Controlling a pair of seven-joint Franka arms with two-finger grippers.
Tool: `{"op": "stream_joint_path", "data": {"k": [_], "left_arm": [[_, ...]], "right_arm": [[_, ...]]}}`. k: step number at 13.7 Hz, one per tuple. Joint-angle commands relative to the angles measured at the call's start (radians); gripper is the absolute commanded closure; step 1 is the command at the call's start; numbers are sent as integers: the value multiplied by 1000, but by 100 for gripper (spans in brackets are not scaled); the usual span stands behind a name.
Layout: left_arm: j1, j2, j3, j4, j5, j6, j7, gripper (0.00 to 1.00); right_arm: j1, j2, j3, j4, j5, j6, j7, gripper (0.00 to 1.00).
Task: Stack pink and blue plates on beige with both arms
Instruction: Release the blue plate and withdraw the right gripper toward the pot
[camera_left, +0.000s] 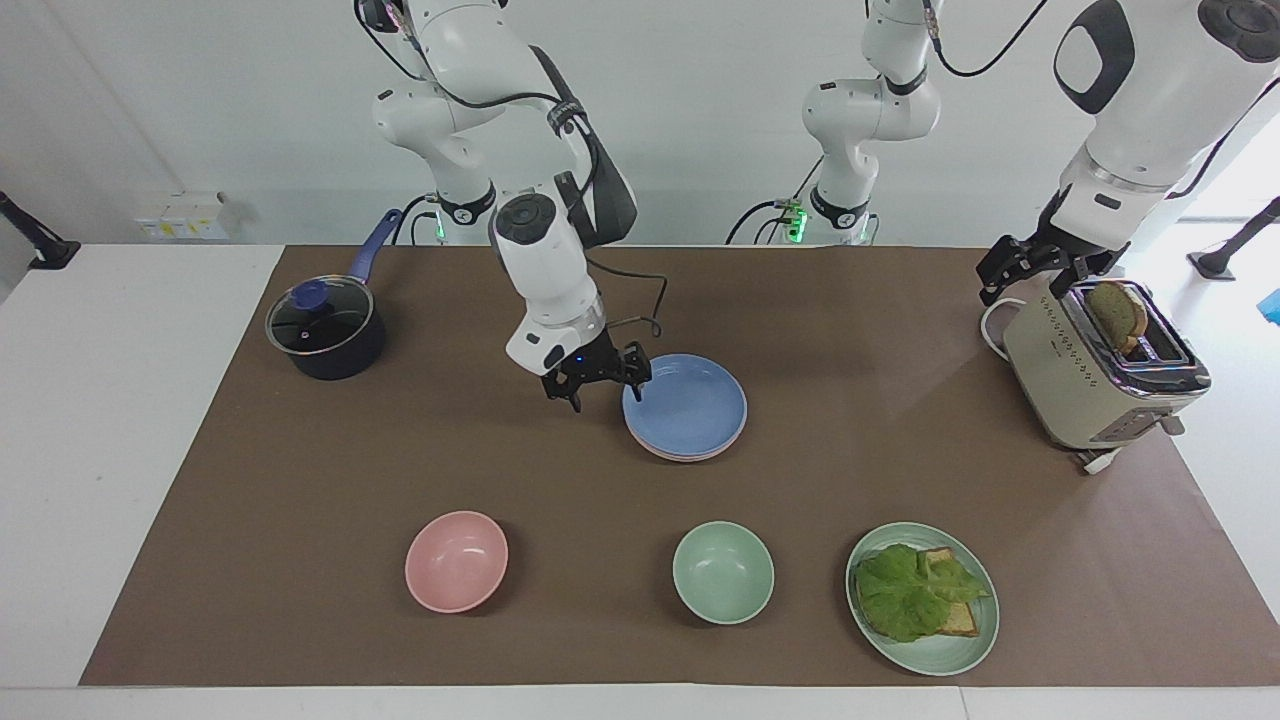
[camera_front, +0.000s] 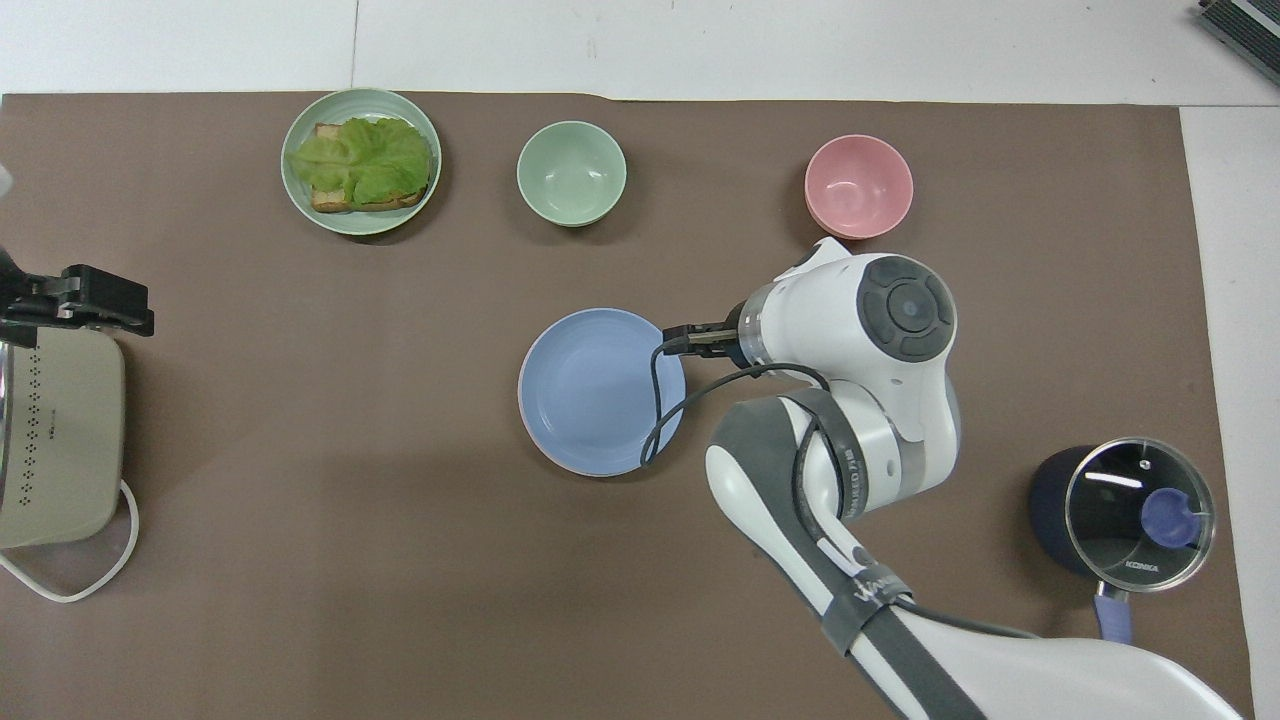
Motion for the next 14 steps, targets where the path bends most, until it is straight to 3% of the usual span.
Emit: {"op": "stream_joint_path", "data": {"k": [1, 7, 14], "left_arm": [[9, -6, -3, 8, -3, -13, 6, 0], [9, -6, -3, 8, -3, -13, 8, 0], [9, -6, -3, 8, -3, -14, 8, 0]], "right_arm": [[-73, -56, 9, 7, -67, -66, -1, 0], [-180, -105, 2, 172, -112, -408, -10, 0], [-326, -213, 0, 182, -153, -563, -68, 0]]}}
